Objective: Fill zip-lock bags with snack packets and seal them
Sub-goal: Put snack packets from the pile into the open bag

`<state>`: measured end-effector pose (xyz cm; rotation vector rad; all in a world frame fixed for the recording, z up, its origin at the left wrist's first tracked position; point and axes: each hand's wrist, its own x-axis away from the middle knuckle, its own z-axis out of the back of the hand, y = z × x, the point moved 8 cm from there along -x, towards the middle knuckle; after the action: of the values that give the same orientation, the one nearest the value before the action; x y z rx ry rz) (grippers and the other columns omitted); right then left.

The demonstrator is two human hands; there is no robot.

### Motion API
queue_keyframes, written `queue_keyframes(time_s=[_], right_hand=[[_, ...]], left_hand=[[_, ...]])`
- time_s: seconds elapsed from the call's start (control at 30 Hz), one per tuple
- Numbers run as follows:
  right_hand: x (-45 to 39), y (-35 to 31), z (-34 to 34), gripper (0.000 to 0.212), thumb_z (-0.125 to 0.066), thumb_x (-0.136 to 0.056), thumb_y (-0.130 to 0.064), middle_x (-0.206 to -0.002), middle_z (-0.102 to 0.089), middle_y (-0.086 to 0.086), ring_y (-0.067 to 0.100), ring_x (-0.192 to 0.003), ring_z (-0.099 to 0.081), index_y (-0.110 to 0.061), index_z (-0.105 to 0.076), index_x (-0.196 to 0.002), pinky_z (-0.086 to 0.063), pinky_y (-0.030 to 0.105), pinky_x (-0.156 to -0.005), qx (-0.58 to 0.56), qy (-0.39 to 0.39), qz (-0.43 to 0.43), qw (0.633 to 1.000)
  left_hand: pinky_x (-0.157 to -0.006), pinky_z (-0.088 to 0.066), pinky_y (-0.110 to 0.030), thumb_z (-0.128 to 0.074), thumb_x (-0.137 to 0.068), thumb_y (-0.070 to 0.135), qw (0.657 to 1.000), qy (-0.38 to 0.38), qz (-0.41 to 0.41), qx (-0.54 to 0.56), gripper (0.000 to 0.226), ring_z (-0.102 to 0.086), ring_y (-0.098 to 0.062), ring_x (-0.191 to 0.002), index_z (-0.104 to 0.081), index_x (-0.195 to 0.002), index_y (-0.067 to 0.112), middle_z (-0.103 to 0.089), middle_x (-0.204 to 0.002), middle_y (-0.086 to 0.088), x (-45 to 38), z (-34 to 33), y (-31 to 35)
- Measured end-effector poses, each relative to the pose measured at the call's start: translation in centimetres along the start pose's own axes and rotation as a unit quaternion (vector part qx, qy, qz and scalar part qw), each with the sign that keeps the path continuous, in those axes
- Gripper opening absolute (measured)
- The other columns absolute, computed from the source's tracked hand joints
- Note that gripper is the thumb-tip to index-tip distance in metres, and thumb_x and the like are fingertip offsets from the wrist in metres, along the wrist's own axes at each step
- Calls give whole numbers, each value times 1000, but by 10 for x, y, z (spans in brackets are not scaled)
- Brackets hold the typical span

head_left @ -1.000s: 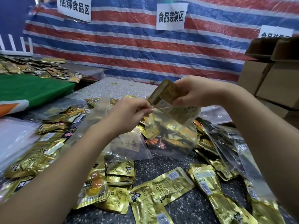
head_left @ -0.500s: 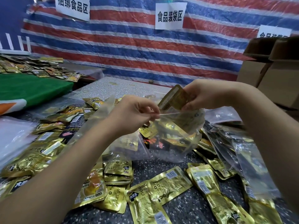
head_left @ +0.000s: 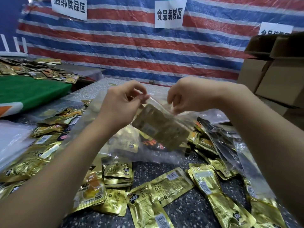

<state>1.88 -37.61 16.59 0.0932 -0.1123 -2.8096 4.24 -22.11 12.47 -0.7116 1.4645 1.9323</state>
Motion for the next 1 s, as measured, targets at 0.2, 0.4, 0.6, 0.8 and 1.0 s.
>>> queue_keyframes(time_s=[0.2, 0.4, 0.6, 0.8, 1.0], right_hand=[[11, -7, 38, 45, -54, -97, -45, -73, -66, 10, 27, -62, -59, -6, -69, -81, -52, 42, -59, -5, 131, 29, 991], [24, -5, 42, 34, -53, -102, -32, -71, -62, 4, 17, -59, -52, -7, -70, -87, -43, 30, -55, -46, 223, 30, 973], [42, -8, 37, 40, -49, -103, -33, -70, -61, 8, 23, -63, -55, -6, -65, -78, -47, 38, -60, -96, 297, 6, 950], [60, 25, -7, 39, -49, -94, -26, -53, -46, 6, 19, -46, -37, -8, -52, -60, -33, 30, -47, -79, 140, -147, 976], [93, 50, -111, 47, -59, -93, -53, -49, -59, -6, 7, -42, -54, -13, -59, -68, -45, 21, -47, 1, -235, -170, 957]], left_hand=[[-65, -59, -29, -70, -91, 16, 999, 40, -22, 24, 23, -71, -8, -66, -62, -112, 19, -72, -78, 2, 0, 7, 16], [-67, -57, -20, -68, -92, 15, 994, 62, 37, 85, 16, -72, -11, -69, -66, -107, 13, -73, -79, -1, -2, 9, 11], [-66, -57, -23, -65, -94, 17, 998, 41, 43, 23, 4, -69, -6, -66, -69, -93, 18, -70, -73, 3, 1, 0, -1], [-66, -58, -26, -64, -95, 17, 999, 42, 24, -6, 10, -68, -5, -66, -66, -90, 26, -68, -72, 7, -1, 2, -13], [-65, -59, -29, -62, -97, 16, 999, 31, 32, 4, 8, -69, -9, -65, -66, -91, 19, -69, -78, 3, -1, -1, -18]])
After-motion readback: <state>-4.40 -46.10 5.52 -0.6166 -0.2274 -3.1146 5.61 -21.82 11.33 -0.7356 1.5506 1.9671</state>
